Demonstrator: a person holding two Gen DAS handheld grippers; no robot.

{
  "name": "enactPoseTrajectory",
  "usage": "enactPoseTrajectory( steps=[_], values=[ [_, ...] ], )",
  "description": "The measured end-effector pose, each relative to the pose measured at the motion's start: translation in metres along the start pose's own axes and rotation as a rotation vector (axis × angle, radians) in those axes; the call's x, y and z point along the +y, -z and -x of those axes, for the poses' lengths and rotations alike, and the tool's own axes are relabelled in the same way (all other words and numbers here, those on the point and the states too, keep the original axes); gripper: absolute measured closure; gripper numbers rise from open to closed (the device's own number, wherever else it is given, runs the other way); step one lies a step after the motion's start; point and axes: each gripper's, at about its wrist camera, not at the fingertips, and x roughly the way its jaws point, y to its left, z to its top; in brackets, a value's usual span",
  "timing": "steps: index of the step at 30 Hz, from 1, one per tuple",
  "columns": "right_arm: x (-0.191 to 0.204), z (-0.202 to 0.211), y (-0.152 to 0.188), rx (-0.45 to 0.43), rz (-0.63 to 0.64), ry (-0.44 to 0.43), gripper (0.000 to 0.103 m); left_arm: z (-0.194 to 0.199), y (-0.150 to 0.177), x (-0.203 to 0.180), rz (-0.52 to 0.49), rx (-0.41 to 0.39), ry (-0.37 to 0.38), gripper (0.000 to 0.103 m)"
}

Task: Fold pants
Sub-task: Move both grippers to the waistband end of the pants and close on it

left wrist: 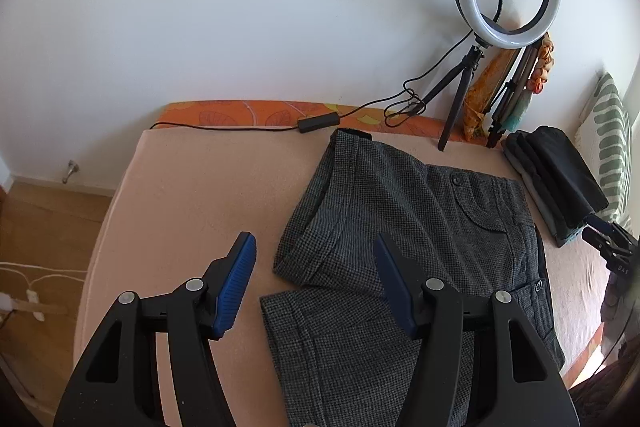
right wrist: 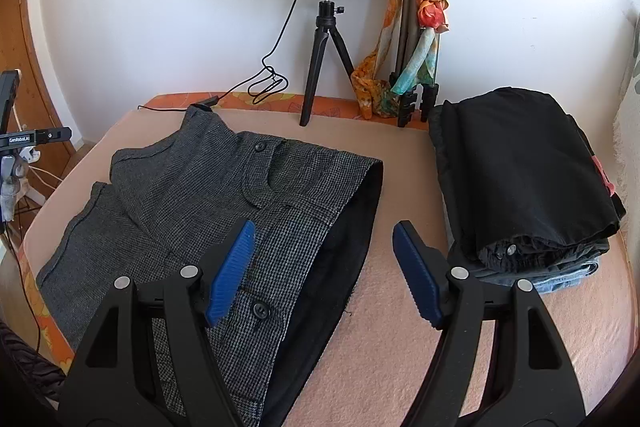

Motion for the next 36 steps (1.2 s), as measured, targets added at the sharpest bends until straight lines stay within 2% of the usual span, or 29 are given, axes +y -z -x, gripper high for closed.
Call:
enactPoseTrajectory(
  steps=[4, 9, 12, 14, 19, 24, 28, 34, 35, 36],
  values=[
    [-0.024, -0.031, -0.014, 0.024, -0.053, 0.005, 0.020, -0.030, -0.033, -0.004, -0.031, 0.065, 0.070, 0.040],
    [-0.049, -0.071, -0.027, 0.072, -0.111, -0.009, 0.017, -0.075, -0.058, -0.010, -0.048, 0.130, 0.103, 0.036],
    [-0.057, -0.092, -0.034, 0.088, -0.122, -0.009, 0.017, -0.106, -0.065, -0.016, -0.069, 0.189, 0.094, 0.034],
    [-0.060, -0.104, -0.039, 0.094, -0.141, -0.020, 0.016, -0.124, -0.069, -0.017, -0.070, 0.204, 0.071, 0.034],
    [-0.058, -0.136, -0.046, 0.124, -0.162, -0.062, 0.016, -0.170, -0.078, -0.016, -0.018, 0.250, 0.090, 0.034],
    [-0.059, -0.167, -0.052, 0.173, -0.165, -0.055, 0.016, -0.206, -0.087, -0.023, -0.043, 0.276, 0.066, 0.030],
    [-0.070, -0.187, -0.051, 0.217, -0.194, -0.040, 0.016, -0.224, -0.089, -0.019, -0.018, 0.295, 0.068, 0.030],
    [-0.078, -0.205, -0.045, 0.266, -0.227, -0.088, 0.016, -0.238, -0.087, -0.014, 0.011, 0.316, 0.077, 0.030],
    [-0.077, -0.207, -0.045, 0.275, -0.226, -0.097, 0.016, -0.240, -0.087, -0.013, 0.022, 0.317, 0.084, 0.032],
    [-0.076, -0.210, -0.045, 0.282, -0.225, -0.107, 0.016, -0.241, -0.086, -0.012, 0.028, 0.317, 0.091, 0.040]
  ],
)
